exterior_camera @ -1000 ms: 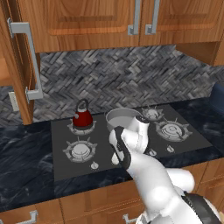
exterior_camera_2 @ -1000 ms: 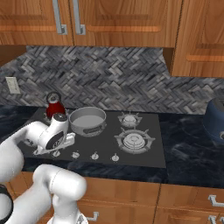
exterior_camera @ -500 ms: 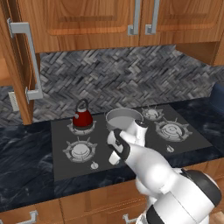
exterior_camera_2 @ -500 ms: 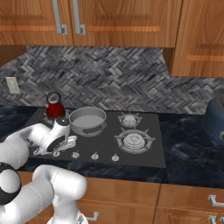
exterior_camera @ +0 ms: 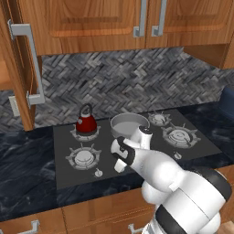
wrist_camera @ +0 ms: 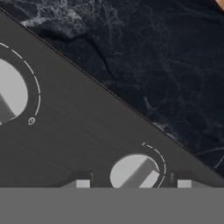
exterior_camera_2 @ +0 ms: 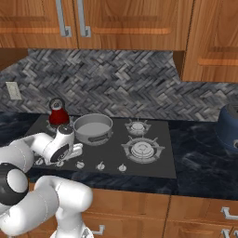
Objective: Pick the kettle from the cabinet and place it on a stove burner. Then pick the pot from the counter and place it on another stove burner. Finally, turn both burners on.
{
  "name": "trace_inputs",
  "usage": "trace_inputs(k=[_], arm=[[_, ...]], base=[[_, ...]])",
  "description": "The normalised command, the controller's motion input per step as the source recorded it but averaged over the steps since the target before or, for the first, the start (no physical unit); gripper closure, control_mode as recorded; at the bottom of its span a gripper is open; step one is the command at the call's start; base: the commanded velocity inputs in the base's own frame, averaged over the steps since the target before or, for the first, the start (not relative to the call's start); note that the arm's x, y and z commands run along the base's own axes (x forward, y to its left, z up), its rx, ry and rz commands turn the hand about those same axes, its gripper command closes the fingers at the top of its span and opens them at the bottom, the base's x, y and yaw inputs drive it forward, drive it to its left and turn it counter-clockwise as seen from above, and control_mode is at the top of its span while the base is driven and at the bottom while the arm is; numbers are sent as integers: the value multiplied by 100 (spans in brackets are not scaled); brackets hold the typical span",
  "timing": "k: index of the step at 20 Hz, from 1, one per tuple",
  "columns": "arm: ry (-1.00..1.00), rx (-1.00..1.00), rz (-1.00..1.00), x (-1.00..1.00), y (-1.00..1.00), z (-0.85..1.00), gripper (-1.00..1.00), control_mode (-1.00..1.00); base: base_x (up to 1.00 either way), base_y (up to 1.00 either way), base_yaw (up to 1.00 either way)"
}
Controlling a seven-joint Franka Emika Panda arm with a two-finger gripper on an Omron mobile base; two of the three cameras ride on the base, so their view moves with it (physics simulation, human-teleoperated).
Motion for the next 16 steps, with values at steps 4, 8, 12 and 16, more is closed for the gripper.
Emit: trace_inputs(k=[4,8,12,16], arm=[[0,-9,-11,0,75,-11,100,-100],[0,-6,-10,0,70,-8,100,-100],[-5,-5,-7,0,70,-6,100,-100],[-4,-7,-6,0,80,-9,100,-100]], base=[[0,0,0],[0,0,0],[0,0,0],[0,0,0]])
